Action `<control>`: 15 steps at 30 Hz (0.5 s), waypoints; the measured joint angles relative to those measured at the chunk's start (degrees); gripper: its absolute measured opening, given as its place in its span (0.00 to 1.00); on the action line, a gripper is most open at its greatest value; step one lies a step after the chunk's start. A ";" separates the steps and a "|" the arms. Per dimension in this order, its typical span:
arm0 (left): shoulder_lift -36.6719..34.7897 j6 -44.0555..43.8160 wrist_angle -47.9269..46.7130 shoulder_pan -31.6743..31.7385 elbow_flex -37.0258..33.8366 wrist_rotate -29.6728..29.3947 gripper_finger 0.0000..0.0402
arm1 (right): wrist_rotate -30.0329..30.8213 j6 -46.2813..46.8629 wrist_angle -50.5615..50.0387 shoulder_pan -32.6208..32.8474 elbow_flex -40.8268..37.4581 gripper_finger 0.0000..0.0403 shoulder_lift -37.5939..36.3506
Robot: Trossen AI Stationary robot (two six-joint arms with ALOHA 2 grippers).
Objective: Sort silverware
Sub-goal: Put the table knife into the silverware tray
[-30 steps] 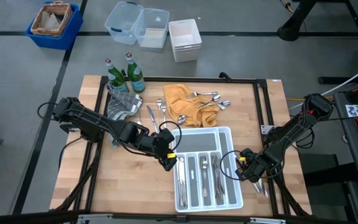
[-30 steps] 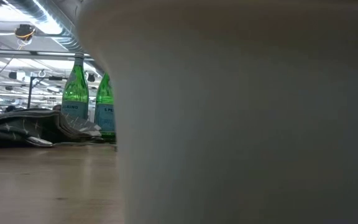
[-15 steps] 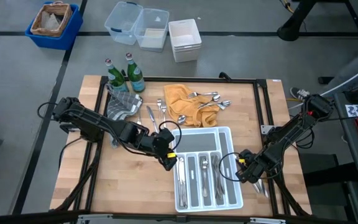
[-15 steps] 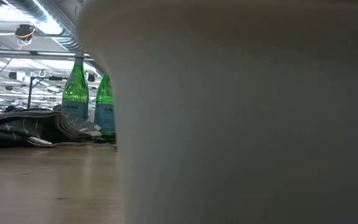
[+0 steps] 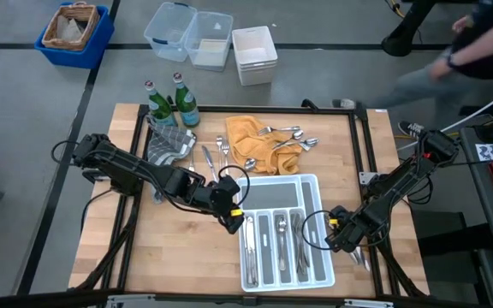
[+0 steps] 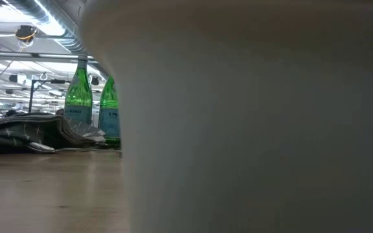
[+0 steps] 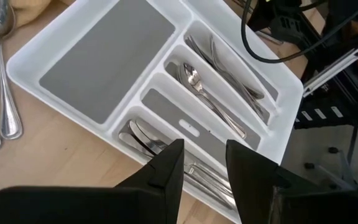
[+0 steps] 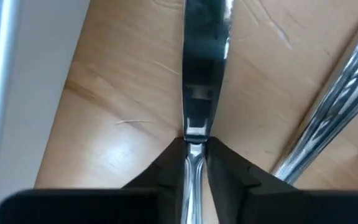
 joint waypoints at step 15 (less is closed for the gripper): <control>0.01 0.14 0.01 0.00 0.00 -0.04 0.27 | 2.71 6.18 0.61 0.00 -0.11 0.12 -0.24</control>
